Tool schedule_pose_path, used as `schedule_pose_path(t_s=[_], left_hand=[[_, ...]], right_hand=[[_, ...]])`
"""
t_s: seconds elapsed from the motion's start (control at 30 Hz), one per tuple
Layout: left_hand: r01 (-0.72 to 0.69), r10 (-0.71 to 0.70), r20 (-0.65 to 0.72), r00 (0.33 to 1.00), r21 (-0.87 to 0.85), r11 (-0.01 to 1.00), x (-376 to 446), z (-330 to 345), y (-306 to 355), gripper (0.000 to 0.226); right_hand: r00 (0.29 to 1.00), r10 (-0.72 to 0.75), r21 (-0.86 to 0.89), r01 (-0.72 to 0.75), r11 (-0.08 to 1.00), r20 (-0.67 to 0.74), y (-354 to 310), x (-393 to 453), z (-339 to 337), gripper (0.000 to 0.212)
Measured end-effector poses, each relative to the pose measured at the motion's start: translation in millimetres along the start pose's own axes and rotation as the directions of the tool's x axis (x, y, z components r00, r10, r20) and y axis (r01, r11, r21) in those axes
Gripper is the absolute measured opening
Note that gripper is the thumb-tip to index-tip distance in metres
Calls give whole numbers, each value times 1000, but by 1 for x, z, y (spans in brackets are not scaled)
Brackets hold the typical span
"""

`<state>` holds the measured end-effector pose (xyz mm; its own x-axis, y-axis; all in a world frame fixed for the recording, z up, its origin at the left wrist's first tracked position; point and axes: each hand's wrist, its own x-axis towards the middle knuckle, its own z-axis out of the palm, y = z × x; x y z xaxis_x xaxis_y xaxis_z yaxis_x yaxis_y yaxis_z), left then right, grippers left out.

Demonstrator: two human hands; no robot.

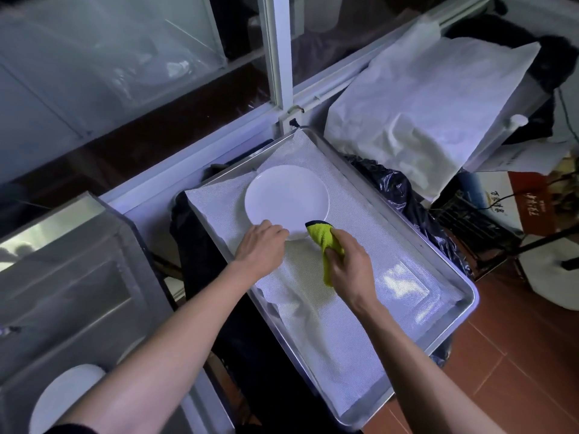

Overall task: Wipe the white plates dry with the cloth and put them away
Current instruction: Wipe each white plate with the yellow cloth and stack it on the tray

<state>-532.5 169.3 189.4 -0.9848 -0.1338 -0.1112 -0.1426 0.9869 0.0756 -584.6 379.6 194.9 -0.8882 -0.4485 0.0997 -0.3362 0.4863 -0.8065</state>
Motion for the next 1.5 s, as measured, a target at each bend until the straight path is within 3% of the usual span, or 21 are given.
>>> schedule_pose_path(t_s=[0.17, 0.43, 0.63, 0.77, 1.13, 1.27, 1.5], left_hand=[[49, -49, 6, 999, 24, 998, -34, -12, -2, 23], [177, -176, -28, 984, 37, 984, -117, -11, -29, 37], [348, -355, -37, 934, -131, 928, -206, 0, -73, 39], [458, -470, 7, 883, -233, 858, -275, 10, -105, 43], [709, -769, 46, 637, -426, 562, -451, 64, -181, 32], [713, -783, 102, 613, -499, 493, -489, 84, -202, 36], [724, -800, 158, 579, -550, 415, -527, 130, -233, 33]], right_hand=[[998, -58, -15, 58, 998, 12, -23, 0, 1, 44], [972, -199, -12, 202, 979, 125, -76, -19, 40, 34], [885, -339, -27, 365, 930, 318, -137, -51, 95, 43], [809, -443, -11, 484, 875, 386, -179, -81, 136, 38], [690, -401, -25, 519, 855, 602, -249, -184, 259, 38], [649, -327, -71, 508, 859, 687, -262, -209, 299, 43], [653, -277, -125, 499, 857, 705, -269, -233, 362, 42]])
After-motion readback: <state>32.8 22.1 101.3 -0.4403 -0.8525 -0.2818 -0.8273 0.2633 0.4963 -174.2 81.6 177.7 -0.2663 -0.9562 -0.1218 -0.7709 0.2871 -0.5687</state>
